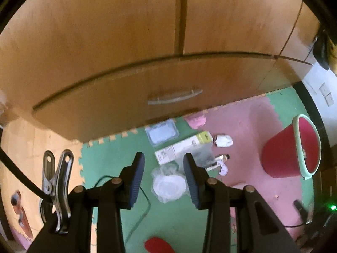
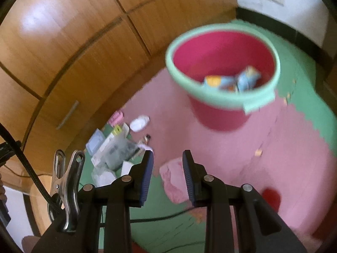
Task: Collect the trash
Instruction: 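Move both grippers away from the bucket back to the trash pile, then grasp the white wipe sheet with the left gripper while the right gripper reaches toward the white lid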
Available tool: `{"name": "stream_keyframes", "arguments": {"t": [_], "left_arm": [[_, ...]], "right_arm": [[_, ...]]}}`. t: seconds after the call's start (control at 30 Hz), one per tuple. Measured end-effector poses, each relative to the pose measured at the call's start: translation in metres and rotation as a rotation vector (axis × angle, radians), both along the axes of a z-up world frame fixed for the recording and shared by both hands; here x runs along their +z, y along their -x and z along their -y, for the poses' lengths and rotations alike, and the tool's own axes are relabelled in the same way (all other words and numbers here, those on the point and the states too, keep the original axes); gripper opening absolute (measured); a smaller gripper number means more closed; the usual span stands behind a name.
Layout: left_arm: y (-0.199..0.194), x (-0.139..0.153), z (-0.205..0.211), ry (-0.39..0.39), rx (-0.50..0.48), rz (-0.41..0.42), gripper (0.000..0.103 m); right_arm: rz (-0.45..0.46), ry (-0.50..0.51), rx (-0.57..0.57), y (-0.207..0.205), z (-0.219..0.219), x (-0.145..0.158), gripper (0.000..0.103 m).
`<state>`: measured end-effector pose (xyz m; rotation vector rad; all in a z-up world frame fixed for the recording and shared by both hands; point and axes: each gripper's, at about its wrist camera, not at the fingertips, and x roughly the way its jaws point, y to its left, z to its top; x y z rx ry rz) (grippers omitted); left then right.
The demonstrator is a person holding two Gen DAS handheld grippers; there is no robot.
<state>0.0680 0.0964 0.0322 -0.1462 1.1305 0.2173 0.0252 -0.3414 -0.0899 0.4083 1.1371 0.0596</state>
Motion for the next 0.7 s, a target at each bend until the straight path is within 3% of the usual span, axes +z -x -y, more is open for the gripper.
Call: {"name": "stream_keyframes", "arguments": {"t": [0.33,0.47,0.7], "left_arm": [[0.004,-0.099,0.033,0.072,0.019,-0.148,0.04],[0.001,-0.139,0.04,0.116,0.039,-0.219,0.04],[-0.021,-0.184,0.067,0.122,-0.023,-0.249,0.04]], "right_arm": [[-0.166,0.049,0.006,0.018,0.001,-0.086,0.031],[-0.194,0.027,-0.038,0.011,0.002,-0.103,0.032],[-0.173,0.035,0.011,-0.016,-0.029,-0.111,0.032]]}}
